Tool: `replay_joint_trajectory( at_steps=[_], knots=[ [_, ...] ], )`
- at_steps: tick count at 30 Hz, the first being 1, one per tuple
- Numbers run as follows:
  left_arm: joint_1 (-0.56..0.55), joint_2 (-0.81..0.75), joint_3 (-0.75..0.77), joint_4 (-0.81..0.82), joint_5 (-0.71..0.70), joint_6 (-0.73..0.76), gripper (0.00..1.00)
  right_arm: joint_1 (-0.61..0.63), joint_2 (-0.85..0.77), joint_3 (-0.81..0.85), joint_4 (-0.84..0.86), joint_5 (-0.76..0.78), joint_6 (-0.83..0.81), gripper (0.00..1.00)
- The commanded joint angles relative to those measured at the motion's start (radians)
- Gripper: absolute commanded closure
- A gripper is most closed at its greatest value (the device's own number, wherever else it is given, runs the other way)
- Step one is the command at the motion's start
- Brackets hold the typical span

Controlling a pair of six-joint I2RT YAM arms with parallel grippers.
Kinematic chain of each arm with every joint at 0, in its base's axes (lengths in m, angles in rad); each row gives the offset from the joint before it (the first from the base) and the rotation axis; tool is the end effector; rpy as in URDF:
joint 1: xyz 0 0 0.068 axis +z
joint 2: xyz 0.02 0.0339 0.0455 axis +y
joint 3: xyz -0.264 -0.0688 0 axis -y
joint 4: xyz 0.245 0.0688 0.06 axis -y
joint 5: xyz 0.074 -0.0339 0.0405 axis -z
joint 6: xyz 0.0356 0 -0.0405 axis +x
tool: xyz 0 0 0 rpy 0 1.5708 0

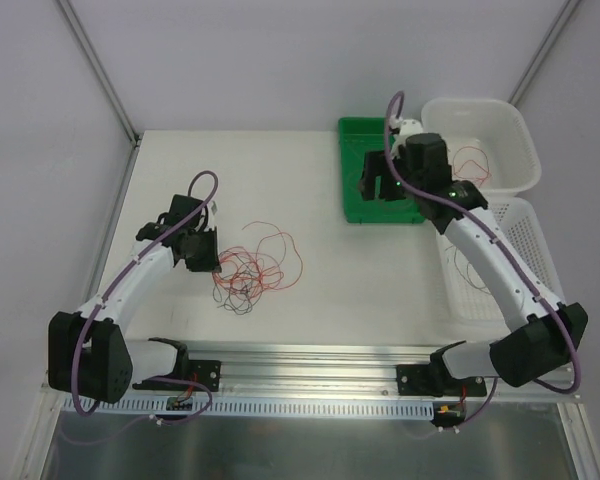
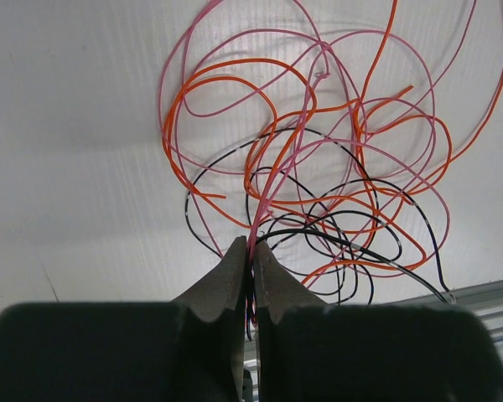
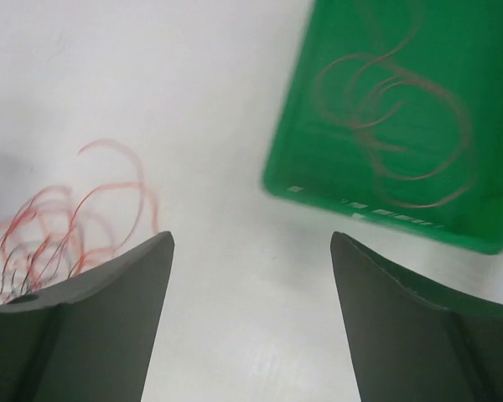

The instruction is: Untangle the cables

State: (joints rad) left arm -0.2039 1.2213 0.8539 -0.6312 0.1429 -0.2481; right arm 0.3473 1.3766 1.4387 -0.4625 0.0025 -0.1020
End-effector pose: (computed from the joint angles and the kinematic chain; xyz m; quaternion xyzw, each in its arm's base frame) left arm 0.2330 -0.0534 0.2377 -0.0010 0.9571 -0.1298 0.2590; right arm 0.2923 0.1057 0.4049 -0.1850 0.8128 0.0665 0.5483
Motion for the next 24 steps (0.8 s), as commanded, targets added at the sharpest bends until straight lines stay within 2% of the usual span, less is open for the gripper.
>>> replay_joint_trajectory(
  at_steps=[1, 5, 9, 15, 18, 19, 24],
  knots=[
    [-0.008, -0.037, -0.007, 0.005, -0.028, 0.012, 0.99, 0.146, -0.005, -0.144, 0.030, -0.053, 0.099, 0.21],
    [-0.008, -0.054, -0.007, 0.005, -0.031, 0.010, 0.99, 0.326, 0.057, -0.221, 0.093, -0.032, 0.148, 0.23],
    [-0.008, -0.069, -0.010, 0.005, -0.035, 0.012, 0.99, 0.484, 0.183, -0.209, 0.139, -0.039, 0.082, 0.25],
    [-0.008, -0.075, -0.010, 0.007, -0.031, 0.012, 0.99, 0.575, 0.341, -0.189, 0.240, -0.130, -0.007, 0.29],
    [-0.006, -0.069, -0.010, 0.007, -0.022, 0.007, 0.99, 0.596, 0.410, -0.132, 0.229, -0.177, -0.060, 0.33],
    [-0.008, -0.068, -0.010, 0.007, -0.022, 0.009, 0.99, 0.602, 0.442, -0.120, 0.231, -0.186, -0.071, 0.37],
    [-0.008, -0.063, -0.012, 0.007, -0.025, 0.010, 0.99, 0.633, 0.513, -0.057, 0.217, -0.220, -0.156, 0.39]
  ],
)
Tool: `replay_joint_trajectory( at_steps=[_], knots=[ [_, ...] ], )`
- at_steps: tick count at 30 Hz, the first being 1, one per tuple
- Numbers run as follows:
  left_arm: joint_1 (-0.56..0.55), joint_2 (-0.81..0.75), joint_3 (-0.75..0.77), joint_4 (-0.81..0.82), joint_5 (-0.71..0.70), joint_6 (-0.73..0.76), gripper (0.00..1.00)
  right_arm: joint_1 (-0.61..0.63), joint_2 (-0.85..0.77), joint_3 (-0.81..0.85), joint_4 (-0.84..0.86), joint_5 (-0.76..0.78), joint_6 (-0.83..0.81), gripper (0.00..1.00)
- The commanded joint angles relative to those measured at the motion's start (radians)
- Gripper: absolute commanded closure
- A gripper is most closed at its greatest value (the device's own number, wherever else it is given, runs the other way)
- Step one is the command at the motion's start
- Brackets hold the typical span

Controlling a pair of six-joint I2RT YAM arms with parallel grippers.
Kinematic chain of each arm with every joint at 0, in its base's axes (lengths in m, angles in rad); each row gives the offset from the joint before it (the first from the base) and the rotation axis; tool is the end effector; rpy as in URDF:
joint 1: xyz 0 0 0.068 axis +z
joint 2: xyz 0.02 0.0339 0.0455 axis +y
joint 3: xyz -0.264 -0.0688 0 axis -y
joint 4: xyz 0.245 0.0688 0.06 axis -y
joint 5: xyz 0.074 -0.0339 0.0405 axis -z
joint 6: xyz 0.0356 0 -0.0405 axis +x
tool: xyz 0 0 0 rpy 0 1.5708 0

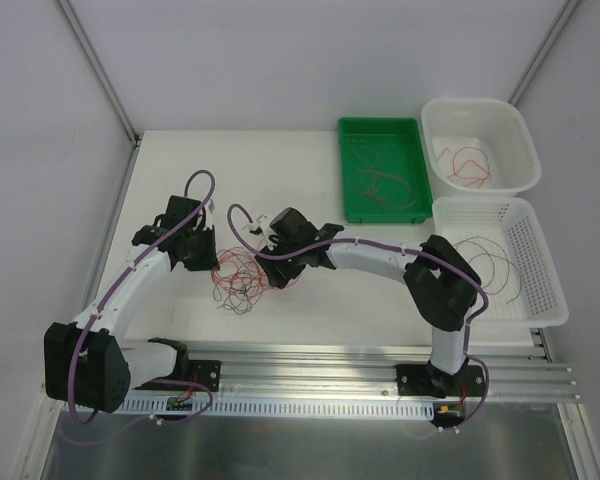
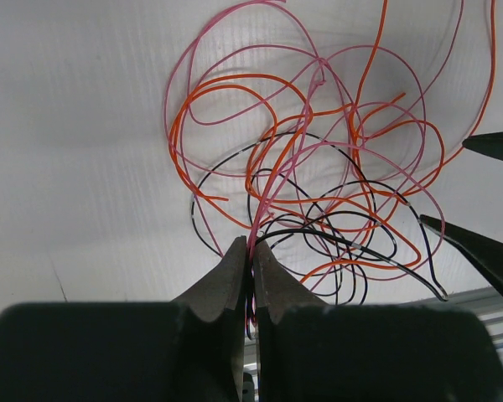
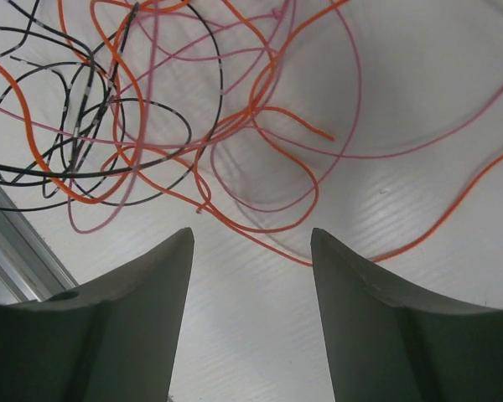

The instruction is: Untangle the cables

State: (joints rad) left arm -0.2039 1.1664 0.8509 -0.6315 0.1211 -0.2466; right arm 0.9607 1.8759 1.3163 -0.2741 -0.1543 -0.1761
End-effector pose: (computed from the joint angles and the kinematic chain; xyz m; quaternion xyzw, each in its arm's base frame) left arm 0.2259 -0.0511 0.2485 -0.0017 0.9502 -0.1246 0.2857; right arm 0.2317 0.3409 0.2053 -0.5240 0.7689 0.2038 0.3044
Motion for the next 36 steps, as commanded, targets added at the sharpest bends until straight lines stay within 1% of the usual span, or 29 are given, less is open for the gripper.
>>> replay_joint_trajectory(
  at_steps=[1, 8, 9, 12, 13, 15, 16, 18, 19, 21, 22, 25, 26, 28, 29, 30, 31, 32, 33, 35, 36],
  knots=[
    [-0.008, -0.007, -0.007, 0.007, -0.003, 0.007, 0.99, 0.023, 0.026, 0.075, 0.023, -0.073, -0.088, 0.39],
    [-0.008, 0.003, -0.007, 0.007, 0.002, 0.007, 0.99, 0.035, 0.104, 0.110, 0.001, -0.110, -0.114, 0.41],
    [-0.008, 0.003, -0.007, 0.007, 0.002, 0.009, 0.99, 0.033, 0.112, 0.104, 0.004, -0.114, -0.111, 0.45],
    [-0.008, 0.004, -0.006, 0.007, 0.002, 0.007, 0.99, 0.035, 0.123, 0.098, 0.009, -0.117, -0.106, 0.49],
    [-0.008, 0.006, -0.006, 0.007, 0.000, 0.009, 0.99, 0.035, 0.121, 0.087, 0.012, -0.119, -0.105, 0.55],
    [-0.008, 0.003, -0.007, 0.006, -0.008, 0.009, 0.99, 0.036, 0.114, 0.075, 0.021, -0.114, -0.103, 0.64],
    [-0.008, 0.003, -0.007, 0.006, -0.012, 0.012, 0.99, 0.035, 0.094, 0.055, 0.026, -0.111, -0.099, 0.75],
    [-0.008, 0.003, -0.007, 0.006, -0.038, 0.013, 0.99, 0.035, 0.057, 0.029, 0.041, -0.091, -0.095, 0.87],
    [-0.008, 0.001, -0.006, 0.006, -0.055, 0.012, 0.99, 0.033, 0.011, 0.014, 0.044, -0.079, -0.094, 0.94],
    [-0.006, -0.007, -0.009, 0.004, -0.092, 0.015, 0.99, 0.032, -0.036, -0.020, 0.030, -0.033, -0.097, 0.99],
    [-0.006, -0.010, -0.009, 0.001, -0.118, 0.015, 1.00, 0.029, -0.097, -0.031, 0.021, -0.018, -0.100, 0.99],
    [0.003, -0.031, -0.007, -0.008, -0.205, 0.009, 1.00, 0.001, -0.199, -0.077, -0.022, 0.033, -0.103, 0.99],
    [0.008, -0.040, -0.007, -0.010, -0.224, 0.006, 1.00, -0.019, -0.277, -0.090, -0.045, 0.045, -0.105, 0.99],
    [0.030, -0.051, -0.006, -0.011, -0.245, -0.002, 1.00, -0.045, -0.354, -0.129, -0.063, 0.082, -0.102, 0.99],
    [0.041, -0.059, -0.003, -0.011, -0.262, -0.006, 1.00, -0.072, -0.442, -0.143, -0.079, 0.135, -0.097, 0.99],
    [0.050, -0.060, -0.001, -0.011, -0.268, -0.008, 1.00, -0.088, -0.480, -0.169, -0.086, 0.148, -0.083, 0.99],
    [0.072, -0.059, 0.008, -0.011, -0.274, -0.011, 1.00, -0.106, -0.524, -0.178, -0.097, 0.194, -0.074, 0.99],
    [0.080, -0.056, 0.011, -0.011, -0.273, -0.013, 1.00, -0.144, -0.562, -0.187, -0.111, 0.225, -0.065, 0.99],
    [0.087, -0.053, 0.014, -0.011, -0.271, -0.014, 1.00, -0.163, -0.643, -0.213, -0.115, 0.232, -0.047, 0.99],
    [0.115, -0.045, 0.020, -0.011, -0.267, -0.016, 1.00, -0.216, -0.720, -0.238, -0.112, 0.243, -0.033, 0.99],
    [0.123, -0.044, 0.022, -0.011, -0.265, -0.016, 1.00, -0.232, -0.800, -0.250, -0.111, 0.245, -0.026, 0.99]
  ],
)
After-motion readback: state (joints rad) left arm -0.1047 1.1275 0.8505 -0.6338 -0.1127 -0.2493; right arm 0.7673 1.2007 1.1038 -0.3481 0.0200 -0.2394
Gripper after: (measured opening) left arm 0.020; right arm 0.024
